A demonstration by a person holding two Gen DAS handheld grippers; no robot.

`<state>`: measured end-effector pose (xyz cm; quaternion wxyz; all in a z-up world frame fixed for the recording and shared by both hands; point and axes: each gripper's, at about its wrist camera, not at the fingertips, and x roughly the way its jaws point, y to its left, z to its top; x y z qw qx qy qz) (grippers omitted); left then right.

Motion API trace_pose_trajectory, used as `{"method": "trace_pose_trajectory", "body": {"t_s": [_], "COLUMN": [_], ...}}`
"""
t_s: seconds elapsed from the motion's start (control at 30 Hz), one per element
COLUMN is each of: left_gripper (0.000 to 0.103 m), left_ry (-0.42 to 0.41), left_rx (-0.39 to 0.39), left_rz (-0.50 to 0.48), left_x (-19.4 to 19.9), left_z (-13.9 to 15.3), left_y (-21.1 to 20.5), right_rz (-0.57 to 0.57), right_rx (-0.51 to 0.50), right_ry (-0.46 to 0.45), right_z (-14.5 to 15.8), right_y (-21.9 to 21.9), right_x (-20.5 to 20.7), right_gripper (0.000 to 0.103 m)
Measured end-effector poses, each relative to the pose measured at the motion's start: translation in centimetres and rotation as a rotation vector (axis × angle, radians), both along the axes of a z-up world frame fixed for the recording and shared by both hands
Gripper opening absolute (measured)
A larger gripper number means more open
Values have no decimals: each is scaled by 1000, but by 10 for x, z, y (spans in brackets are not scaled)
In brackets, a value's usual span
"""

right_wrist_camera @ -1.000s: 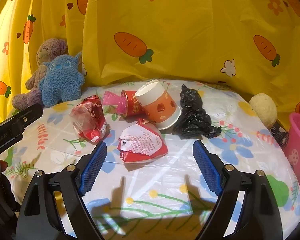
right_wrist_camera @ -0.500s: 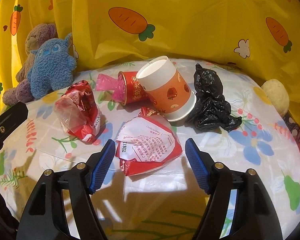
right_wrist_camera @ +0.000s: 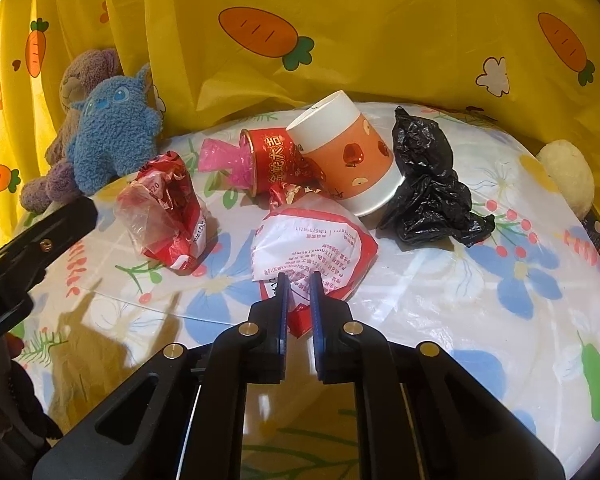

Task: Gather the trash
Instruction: 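Grasp the white-red printed wrapper with the right tool while the left tool grasps the red foil wrapper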

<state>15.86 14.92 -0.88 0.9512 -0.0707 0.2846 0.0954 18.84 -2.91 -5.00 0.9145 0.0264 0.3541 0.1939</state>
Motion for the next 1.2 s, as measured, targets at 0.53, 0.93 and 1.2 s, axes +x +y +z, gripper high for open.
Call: {"method": "trace_pose_trajectory", "body": {"t_s": [0.53,0.93,1.2], "left_gripper": [49,3,3], "left_ry": [124,85,45], "left_rx": [-63,-103,-82], "left_rz": [-55,-119,-186], "left_x": [46,28,-1], "left_z": [-31,-21,-6], "left_y": [5,-5,-35], "right_rz": [-44,-73,-89], "right_rx": [71,71,83], "right_ry": [-63,-114,-155], "right_z": [4,15,27], "right_y": [-63,-84,-96], "right_x": [-47,-63,-72], "right_gripper": [6,5,4]}}
